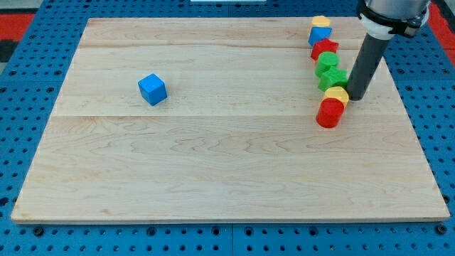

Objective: Nudge red circle up a bit

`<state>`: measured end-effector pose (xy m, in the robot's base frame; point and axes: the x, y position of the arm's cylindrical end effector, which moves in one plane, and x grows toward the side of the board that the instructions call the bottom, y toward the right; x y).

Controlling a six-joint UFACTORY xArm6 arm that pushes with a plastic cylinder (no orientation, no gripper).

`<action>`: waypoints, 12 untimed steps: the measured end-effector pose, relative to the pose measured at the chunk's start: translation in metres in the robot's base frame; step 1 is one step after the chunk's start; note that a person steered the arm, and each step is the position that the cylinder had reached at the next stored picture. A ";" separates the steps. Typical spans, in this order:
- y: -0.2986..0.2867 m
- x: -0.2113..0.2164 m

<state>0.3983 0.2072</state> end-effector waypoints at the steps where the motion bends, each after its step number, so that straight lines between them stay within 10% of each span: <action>1: 0.000 -0.013; 5: 0.004 -0.061; 9: 0.001 0.086; 12: -0.064 0.082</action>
<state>0.4808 0.1433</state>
